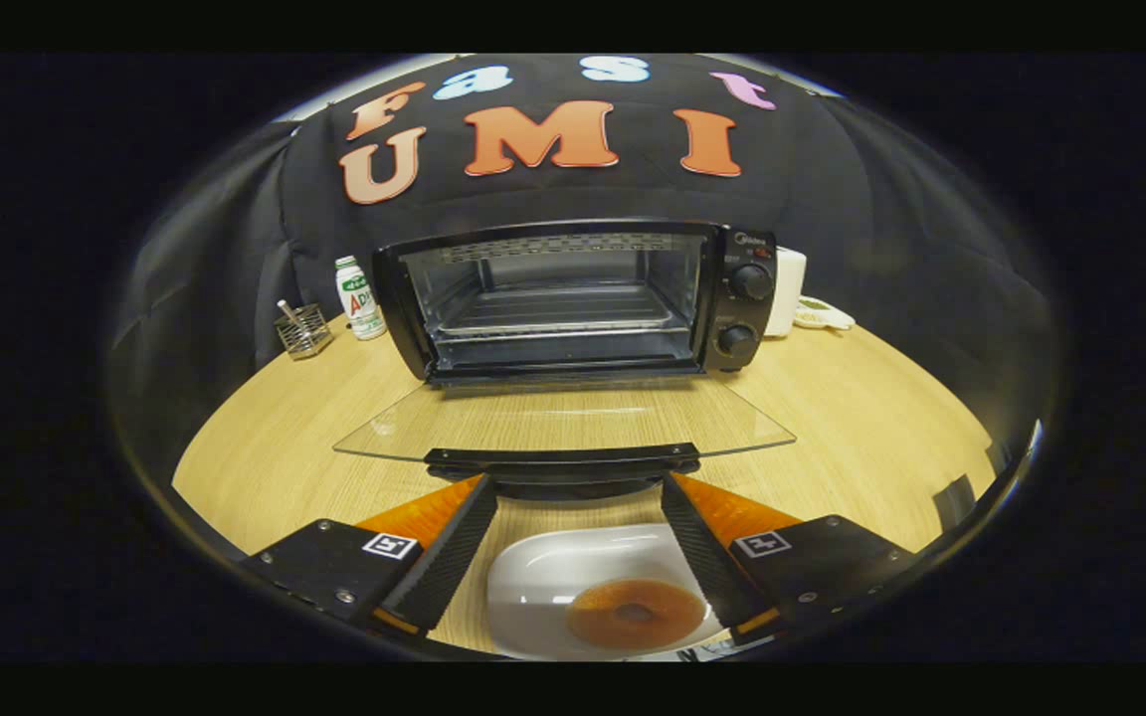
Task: Open the toaster oven, put the food inside, and close the toaster oven door.
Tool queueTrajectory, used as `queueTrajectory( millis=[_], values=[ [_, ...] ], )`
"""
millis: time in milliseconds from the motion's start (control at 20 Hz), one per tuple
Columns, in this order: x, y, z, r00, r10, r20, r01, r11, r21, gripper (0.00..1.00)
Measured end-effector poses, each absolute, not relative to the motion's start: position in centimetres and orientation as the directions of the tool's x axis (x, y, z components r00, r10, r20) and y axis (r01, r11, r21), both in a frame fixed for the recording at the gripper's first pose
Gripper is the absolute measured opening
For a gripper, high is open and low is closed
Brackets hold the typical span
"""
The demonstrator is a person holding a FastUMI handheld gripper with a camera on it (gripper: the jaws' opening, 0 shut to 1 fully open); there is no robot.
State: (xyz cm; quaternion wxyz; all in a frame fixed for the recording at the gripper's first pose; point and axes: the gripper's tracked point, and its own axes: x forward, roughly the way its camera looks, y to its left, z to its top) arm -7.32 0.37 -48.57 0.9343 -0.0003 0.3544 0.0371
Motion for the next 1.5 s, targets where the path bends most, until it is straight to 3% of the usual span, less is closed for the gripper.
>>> queueTrajectory(
  millis=[250,750,1400,1500],
  values=[
    [-7.9,0.3,-50.6,0.715,0.065,-0.696,-0.081,0.997,0.009,1.00],
    [-13.7,-1.7,-45.4,0.745,0.067,-0.664,-0.083,0.997,0.008,1.00],
    [-18.4,-3.1,-50.7,0.642,0.022,-0.767,-0.041,0.999,-0.005,1.00],
    [-18.2,-3.3,-51.1,0.633,0.007,-0.774,-0.046,0.999,-0.028,0.95]
  ],
)
